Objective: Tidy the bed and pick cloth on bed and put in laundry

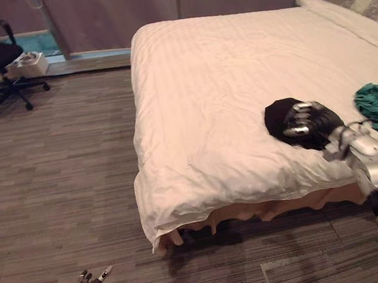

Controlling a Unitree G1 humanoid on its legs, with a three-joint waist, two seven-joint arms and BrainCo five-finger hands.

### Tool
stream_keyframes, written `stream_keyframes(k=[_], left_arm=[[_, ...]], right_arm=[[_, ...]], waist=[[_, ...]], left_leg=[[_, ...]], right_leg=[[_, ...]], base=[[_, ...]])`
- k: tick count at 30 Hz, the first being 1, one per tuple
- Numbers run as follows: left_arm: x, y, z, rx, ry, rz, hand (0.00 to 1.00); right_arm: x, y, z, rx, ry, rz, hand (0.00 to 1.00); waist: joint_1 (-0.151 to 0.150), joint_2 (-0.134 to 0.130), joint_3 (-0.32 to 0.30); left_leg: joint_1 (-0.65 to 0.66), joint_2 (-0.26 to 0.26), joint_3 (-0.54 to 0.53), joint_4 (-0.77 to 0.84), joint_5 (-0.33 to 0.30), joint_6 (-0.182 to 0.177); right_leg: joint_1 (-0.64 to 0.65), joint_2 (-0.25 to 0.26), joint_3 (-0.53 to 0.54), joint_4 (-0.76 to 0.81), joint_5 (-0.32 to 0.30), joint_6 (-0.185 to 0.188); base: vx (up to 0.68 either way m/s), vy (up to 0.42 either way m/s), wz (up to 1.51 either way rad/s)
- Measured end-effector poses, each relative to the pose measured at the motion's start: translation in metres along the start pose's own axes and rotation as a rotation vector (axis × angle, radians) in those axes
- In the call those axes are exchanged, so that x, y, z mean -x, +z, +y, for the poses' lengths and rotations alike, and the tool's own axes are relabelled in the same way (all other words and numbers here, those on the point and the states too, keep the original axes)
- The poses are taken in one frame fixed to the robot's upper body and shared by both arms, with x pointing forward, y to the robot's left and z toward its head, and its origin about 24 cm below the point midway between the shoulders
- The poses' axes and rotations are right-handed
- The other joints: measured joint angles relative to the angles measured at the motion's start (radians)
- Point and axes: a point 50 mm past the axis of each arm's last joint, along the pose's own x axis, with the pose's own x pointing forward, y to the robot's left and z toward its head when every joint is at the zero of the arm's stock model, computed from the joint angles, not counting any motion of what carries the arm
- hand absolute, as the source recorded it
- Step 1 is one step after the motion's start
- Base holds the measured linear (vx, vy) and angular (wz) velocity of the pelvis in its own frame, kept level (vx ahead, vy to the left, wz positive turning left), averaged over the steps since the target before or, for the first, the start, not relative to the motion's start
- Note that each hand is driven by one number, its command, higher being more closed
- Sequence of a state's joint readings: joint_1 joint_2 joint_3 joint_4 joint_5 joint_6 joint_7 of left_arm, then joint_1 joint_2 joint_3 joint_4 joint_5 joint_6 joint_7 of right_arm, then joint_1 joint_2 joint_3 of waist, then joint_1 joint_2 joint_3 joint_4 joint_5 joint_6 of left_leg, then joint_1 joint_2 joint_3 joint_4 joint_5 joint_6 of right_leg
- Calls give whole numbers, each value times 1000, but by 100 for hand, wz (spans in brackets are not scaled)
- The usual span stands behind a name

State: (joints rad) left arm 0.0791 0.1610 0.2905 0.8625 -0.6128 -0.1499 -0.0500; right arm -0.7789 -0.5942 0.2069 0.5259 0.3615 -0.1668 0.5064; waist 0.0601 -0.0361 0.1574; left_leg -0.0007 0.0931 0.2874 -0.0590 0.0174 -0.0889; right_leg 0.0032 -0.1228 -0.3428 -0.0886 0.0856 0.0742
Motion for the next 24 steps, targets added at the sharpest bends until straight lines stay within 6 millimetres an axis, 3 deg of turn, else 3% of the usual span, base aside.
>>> stream_keyframes(k=[1,3,8,9,12,16,18,19,22,24], left_arm=[[-2,4,-8,-3,-26,-14,0],[-10,21,-41,5,-142,-75,0],[-9,25,-72,-20,-254,-105,0],[-9,26,-79,-9,-269,-107,0],[-9,32,-99,-13,-333,-132,0],[-7,31,-115,-47,-376,-127,0],[-6,28,-125,-58,-408,-114,0],[-5,26,-134,-65,-425,-108,0],[-3,24,-145,-60,-458,-99,0],[0,22,-155,-84,-495,-92,0]], right_arm=[[-7,7,2,6,12,-22,100],[-31,36,8,31,52,-111,100],[-55,40,43,4,144,-130,100],[-63,43,48,6,153,-119,100],[-72,52,41,16,123,-105,100],[-76,52,35,6,80,-75,100],[-76,43,35,-11,76,-35,100],[-76,31,42,-32,91,10,100],[-74,6,59,-82,128,91,100],[-63,-32,77,-134,149,223,100]], waist=[[6,-6,13],[47,-8,90],[69,9,199],[72,20,233],[89,57,299],[106,107,324],[112,131,336],[112,151,345],[114,175,348],[117,198,357]], left_leg=[[-17,1,-3,2,4,0],[-72,0,-21,8,24,6],[-120,-12,-52,20,37,17],[-144,-14,-56,35,36,18],[-190,-22,-67,44,47,31],[-254,-36,-82,43,61,44],[-279,-44,-86,43,65,49],[-290,-51,-89,43,68,53],[-310,-55,-90,43,69,55],[-315,-60,-94,43,71,58]], right_leg=[[-15,0,-2,0,5,-3],[-58,0,-12,0,24,-11],[-81,-14,-38,5,35,-14],[-104,-20,-39,19,37,-14],[-142,-31,-47,28,46,-13],[-198,-43,-61,30,57,-9],[-219,-51,-65,30,61,-6],[-230,-58,-68,30,64,-3],[-248,-67,-69,29,66,0],[-250,-71,-73,28,66,1]], base=[[-115,-18,34],[-79,-3,18],[-30,41,21],[-60,76,11],[-57,64,13],[-14,58,14],[25,66,11],[34,61,11],[46,49,7],[63,35,6]])
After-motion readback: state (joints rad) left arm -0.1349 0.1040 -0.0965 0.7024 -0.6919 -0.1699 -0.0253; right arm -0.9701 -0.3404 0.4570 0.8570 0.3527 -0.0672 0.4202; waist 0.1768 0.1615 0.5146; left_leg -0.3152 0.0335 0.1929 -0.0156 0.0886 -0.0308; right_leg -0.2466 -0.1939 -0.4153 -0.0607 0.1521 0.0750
